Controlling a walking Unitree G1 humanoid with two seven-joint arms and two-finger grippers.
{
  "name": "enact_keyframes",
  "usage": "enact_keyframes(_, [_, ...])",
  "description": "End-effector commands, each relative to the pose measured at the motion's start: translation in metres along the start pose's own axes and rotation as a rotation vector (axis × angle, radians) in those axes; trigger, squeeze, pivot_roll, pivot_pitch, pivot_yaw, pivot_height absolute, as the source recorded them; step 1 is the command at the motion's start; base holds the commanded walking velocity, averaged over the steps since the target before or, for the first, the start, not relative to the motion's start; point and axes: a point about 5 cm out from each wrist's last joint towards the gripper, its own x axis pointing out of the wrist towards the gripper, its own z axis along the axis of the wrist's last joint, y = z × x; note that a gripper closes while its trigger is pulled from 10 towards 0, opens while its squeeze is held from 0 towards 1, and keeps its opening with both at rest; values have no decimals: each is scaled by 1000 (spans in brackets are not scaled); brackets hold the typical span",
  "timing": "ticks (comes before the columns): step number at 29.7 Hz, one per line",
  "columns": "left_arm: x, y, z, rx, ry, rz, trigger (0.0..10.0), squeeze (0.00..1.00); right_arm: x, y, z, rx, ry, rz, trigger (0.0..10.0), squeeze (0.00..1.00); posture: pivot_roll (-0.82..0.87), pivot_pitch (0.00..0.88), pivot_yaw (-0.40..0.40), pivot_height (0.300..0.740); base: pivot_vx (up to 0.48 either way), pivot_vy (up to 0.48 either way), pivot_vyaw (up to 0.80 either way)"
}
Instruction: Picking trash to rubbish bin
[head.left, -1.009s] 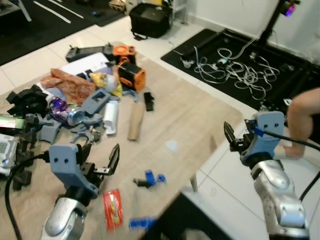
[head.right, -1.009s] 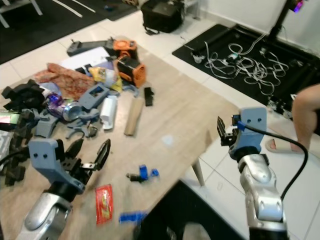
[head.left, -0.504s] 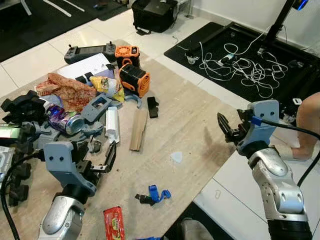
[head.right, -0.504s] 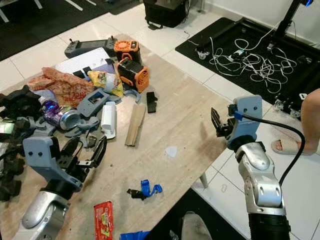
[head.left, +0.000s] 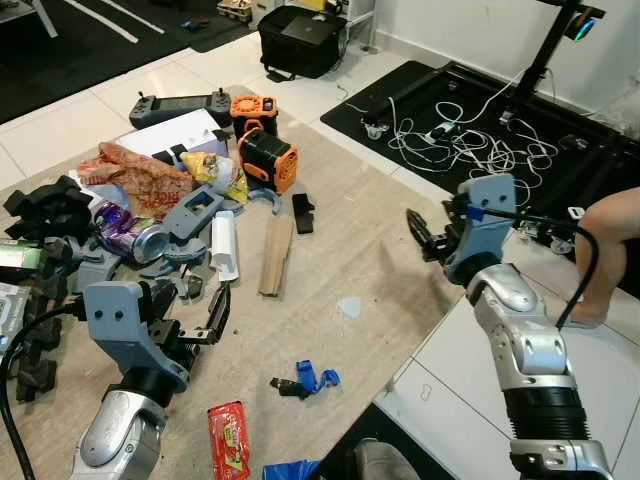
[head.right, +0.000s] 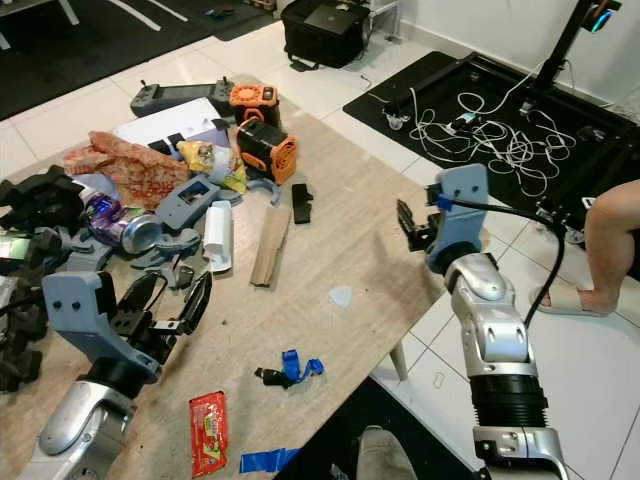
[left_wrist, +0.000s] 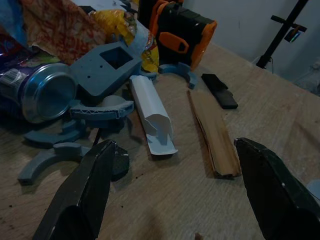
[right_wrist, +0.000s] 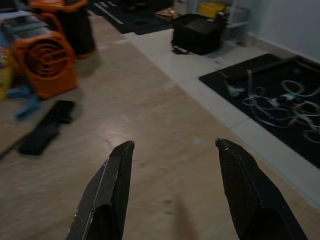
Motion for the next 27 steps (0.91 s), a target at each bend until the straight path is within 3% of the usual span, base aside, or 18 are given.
enact_keyframes(1, [1, 1, -5, -15, 37, 4, 10000, 0, -1, -1, -2, 8, 2, -9, 10000, 0, -121, 67, 2, 740, 0, 0, 0])
enact_keyframes(3, [7, -1, -2, 13, 38, -15, 10000, 0, -2, -11, -1, 9, 2, -57, 10000, 0, -130, 60, 5, 740, 0, 0, 0])
enact_keyframes(8, [44, -22, 7, 150, 12, -177, 10000, 0, -6, -32, -1, -15, 2, -143, 10000, 0, -161, 40, 20, 740, 0, 0, 0])
enact_keyframes(9, [44, -22, 7, 150, 12, -177, 10000, 0, -6, -32, -1, -15, 2, -143, 10000, 0, -161, 40, 20, 740, 0, 0, 0])
enact_keyframes(12, [66, -46, -2, 216, 38, -272, 10000, 0, -10, -35, -3, -17, 7, -163, 10000, 0, -176, 26, 30, 740, 0, 0, 0])
enact_keyframes(19, [85, -55, -19, 314, 95, -212, 10000, 0, -14, -34, -6, -7, 5, -176, 10000, 0, -199, 4, 45, 740, 0, 0, 0])
enact_keyframes(22, [101, -51, -30, 373, 164, -90, 10000, 0, -18, -28, -10, 1, 9, -162, 10000, 0, -211, 0, 53, 740, 0, 0, 0])
enact_keyframes(27, [113, -44, -40, 414, 222, 16, 10000, 0, -22, -19, -13, -5, 20, -127, 10000, 0, -224, 0, 63, 740, 0, 0, 0])
